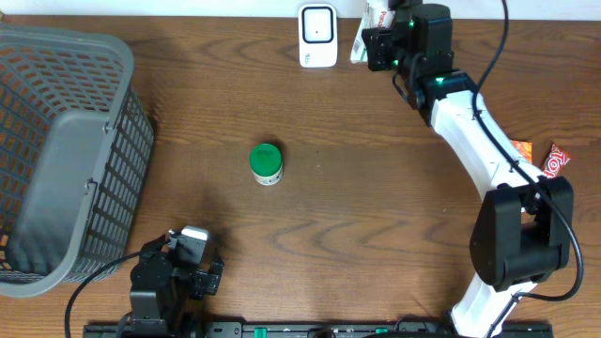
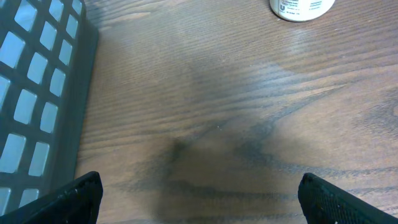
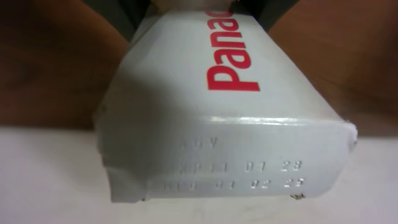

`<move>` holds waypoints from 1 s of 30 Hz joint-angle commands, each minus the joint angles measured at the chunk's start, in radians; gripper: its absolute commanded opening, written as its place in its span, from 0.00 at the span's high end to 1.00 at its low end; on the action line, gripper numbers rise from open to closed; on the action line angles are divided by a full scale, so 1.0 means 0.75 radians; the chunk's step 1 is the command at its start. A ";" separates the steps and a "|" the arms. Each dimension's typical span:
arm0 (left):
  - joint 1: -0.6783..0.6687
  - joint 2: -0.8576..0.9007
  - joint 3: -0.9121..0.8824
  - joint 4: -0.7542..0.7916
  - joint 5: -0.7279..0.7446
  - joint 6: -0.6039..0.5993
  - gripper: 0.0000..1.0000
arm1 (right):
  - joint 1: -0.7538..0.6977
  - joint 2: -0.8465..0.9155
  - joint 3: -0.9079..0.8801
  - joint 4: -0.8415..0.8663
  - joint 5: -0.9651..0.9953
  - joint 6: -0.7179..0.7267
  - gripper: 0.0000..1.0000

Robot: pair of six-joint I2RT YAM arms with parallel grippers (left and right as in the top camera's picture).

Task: Scan the item barcode
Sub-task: 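Hold the Panadol box under the scanner with the right gripper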

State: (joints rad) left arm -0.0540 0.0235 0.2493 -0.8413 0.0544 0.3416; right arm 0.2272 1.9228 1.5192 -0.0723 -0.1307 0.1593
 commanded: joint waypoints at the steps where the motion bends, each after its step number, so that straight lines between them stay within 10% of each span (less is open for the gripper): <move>1: 0.006 -0.007 -0.019 -0.064 0.008 0.002 0.02 | 0.061 -0.022 0.027 0.040 0.271 -0.360 0.99; 30: 0.006 -0.007 -0.019 -0.064 0.008 0.002 0.02 | 0.406 0.795 0.678 0.368 1.111 -1.816 0.99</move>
State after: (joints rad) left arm -0.0540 0.0235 0.2493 -0.8413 0.0544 0.3416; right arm 0.5282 2.4683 2.0026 0.1974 0.6533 -1.0485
